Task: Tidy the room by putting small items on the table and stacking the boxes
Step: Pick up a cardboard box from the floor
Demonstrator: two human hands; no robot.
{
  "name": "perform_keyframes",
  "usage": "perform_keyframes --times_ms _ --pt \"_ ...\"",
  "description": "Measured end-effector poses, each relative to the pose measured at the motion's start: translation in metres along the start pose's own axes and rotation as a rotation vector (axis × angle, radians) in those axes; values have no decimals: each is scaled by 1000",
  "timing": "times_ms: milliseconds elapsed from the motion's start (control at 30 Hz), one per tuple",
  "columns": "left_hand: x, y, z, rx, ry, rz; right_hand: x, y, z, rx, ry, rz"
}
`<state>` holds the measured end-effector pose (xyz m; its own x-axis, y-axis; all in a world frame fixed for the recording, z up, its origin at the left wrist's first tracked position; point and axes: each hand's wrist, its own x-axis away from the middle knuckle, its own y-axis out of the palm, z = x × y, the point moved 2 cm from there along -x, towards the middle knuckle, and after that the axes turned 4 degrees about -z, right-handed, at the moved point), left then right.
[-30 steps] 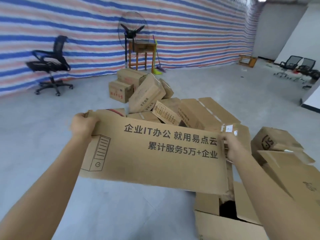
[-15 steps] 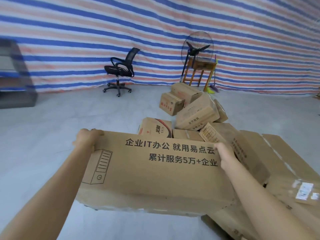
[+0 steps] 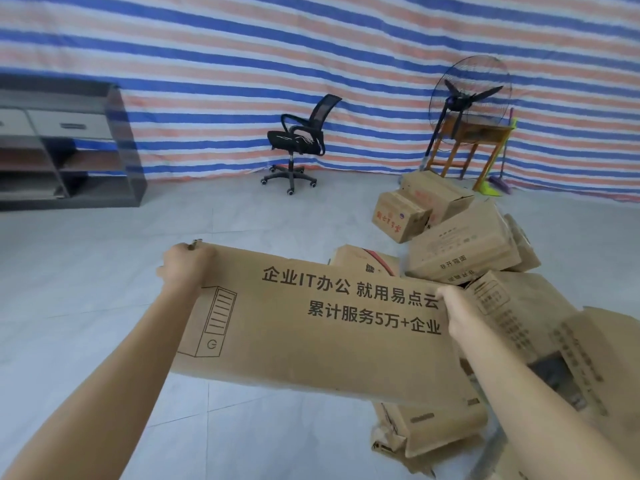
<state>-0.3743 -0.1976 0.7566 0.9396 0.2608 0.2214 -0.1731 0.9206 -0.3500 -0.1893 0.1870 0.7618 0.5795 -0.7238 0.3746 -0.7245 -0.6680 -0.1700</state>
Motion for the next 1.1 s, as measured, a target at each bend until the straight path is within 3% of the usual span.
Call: perform_keyframes --times_ms 300,733,1100 --pt "-52 21 4 -63 -149 175 -149 85 -31 190 72 -253" --pt "-67 -6 -30 153 -328 541 -200 239 -83 322 -93 -552" --pt "-150 -100 -51 204 -497 716 -196 447 -101 488 -99 -832"
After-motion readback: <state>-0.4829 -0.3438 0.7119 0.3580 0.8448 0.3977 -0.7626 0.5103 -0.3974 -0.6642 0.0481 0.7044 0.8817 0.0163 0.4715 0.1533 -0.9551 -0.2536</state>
